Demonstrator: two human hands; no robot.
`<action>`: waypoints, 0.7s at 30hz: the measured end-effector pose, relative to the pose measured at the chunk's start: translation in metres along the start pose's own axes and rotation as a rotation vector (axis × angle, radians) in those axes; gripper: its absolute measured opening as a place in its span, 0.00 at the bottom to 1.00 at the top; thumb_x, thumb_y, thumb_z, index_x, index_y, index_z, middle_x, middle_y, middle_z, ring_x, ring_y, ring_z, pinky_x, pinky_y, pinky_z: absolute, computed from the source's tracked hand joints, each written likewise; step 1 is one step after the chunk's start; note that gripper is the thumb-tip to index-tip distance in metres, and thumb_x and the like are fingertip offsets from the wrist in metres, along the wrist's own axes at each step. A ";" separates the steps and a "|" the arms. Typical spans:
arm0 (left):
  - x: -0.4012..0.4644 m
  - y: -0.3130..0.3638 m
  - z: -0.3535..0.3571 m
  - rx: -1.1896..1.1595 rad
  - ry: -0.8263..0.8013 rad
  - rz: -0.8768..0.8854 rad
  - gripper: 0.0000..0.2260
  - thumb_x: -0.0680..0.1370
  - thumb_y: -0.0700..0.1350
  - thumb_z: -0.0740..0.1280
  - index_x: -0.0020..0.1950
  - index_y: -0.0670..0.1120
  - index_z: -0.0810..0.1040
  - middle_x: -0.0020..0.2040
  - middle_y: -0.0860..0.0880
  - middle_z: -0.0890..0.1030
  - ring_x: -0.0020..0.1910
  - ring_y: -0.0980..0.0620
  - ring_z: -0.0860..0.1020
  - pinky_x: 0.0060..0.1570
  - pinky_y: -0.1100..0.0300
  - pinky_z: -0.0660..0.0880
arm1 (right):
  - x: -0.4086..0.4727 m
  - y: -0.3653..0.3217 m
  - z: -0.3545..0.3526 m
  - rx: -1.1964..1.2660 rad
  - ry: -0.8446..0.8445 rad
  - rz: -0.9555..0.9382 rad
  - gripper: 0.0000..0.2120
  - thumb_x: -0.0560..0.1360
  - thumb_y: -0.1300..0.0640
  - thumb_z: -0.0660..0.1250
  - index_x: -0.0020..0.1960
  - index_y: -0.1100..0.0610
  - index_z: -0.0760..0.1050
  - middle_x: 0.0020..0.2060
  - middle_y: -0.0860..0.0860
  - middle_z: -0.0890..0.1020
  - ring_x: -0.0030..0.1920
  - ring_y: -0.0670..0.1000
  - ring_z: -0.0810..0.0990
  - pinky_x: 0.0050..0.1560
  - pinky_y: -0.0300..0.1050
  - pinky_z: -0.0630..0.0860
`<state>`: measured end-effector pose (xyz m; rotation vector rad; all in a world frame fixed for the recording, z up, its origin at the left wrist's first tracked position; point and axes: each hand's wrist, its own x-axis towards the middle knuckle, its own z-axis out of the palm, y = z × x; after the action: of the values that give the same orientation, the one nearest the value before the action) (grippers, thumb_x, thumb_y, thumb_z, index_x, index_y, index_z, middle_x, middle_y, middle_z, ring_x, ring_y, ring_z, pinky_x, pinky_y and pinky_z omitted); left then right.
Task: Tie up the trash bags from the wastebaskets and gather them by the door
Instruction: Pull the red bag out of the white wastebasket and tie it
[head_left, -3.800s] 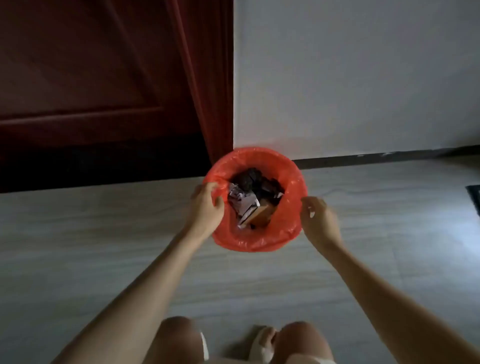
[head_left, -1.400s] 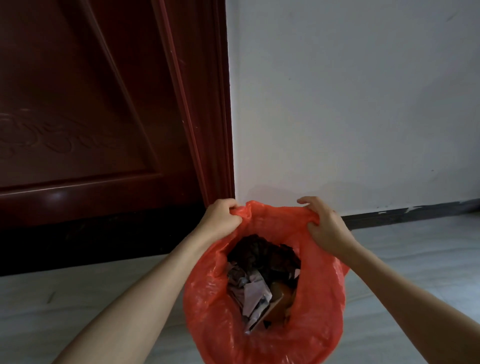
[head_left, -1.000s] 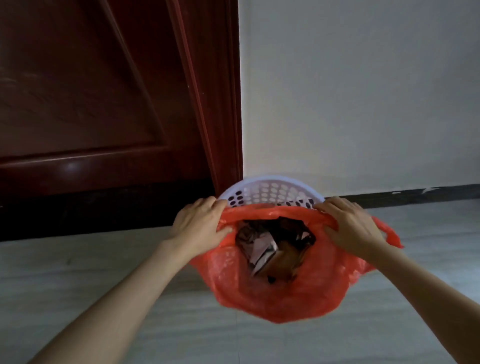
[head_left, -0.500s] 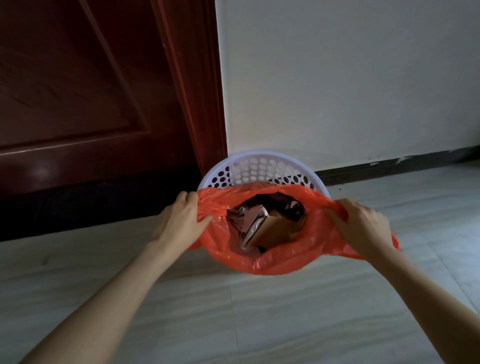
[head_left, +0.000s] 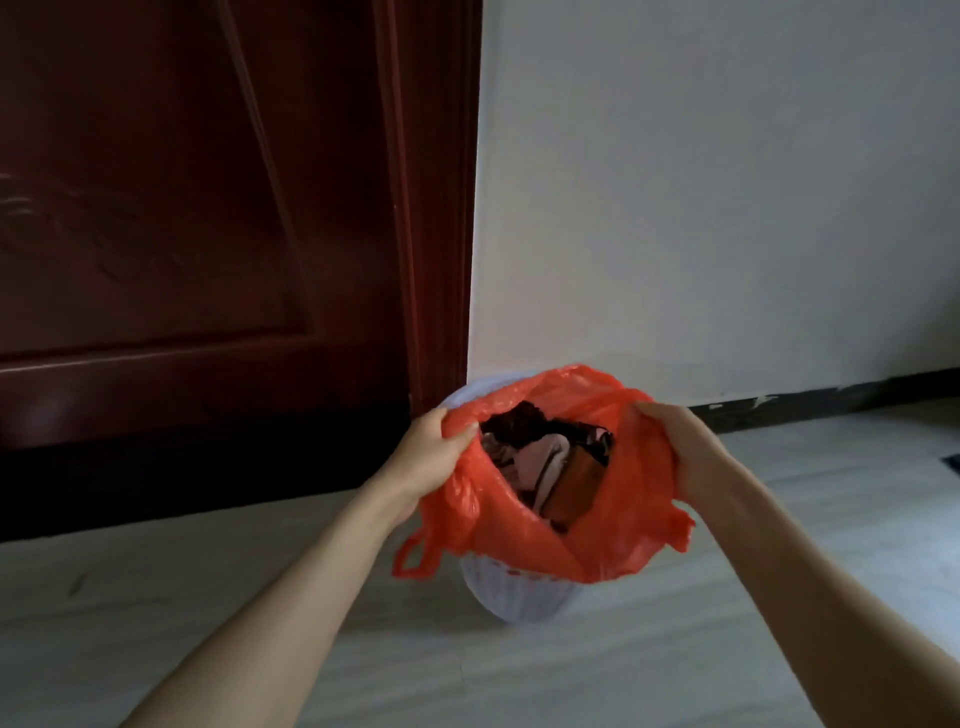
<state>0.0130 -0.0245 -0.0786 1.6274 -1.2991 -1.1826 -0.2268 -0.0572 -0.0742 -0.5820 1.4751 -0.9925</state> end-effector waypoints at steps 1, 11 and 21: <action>-0.001 0.005 -0.002 -0.016 0.034 0.031 0.03 0.78 0.42 0.63 0.47 0.45 0.76 0.39 0.49 0.78 0.36 0.54 0.76 0.41 0.57 0.74 | -0.004 -0.003 0.006 -0.084 0.011 -0.028 0.05 0.72 0.62 0.64 0.39 0.61 0.76 0.25 0.54 0.77 0.22 0.51 0.76 0.29 0.40 0.75; -0.007 0.068 -0.028 -0.231 0.200 0.271 0.05 0.76 0.43 0.66 0.41 0.50 0.76 0.41 0.47 0.80 0.41 0.51 0.78 0.46 0.57 0.75 | -0.059 -0.066 0.073 -0.402 0.048 -0.715 0.12 0.71 0.67 0.60 0.31 0.56 0.65 0.24 0.49 0.66 0.18 0.41 0.62 0.18 0.34 0.59; -0.058 0.091 -0.146 -0.076 0.591 0.588 0.05 0.77 0.44 0.65 0.40 0.50 0.74 0.35 0.50 0.77 0.32 0.61 0.74 0.34 0.72 0.70 | -0.139 -0.080 0.178 -0.260 -0.251 -1.053 0.06 0.72 0.62 0.63 0.40 0.54 0.75 0.28 0.47 0.74 0.28 0.41 0.72 0.28 0.37 0.70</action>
<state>0.1201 0.0118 0.0631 1.2640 -1.1901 -0.3502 -0.0458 -0.0271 0.0804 -1.7060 1.0326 -1.4378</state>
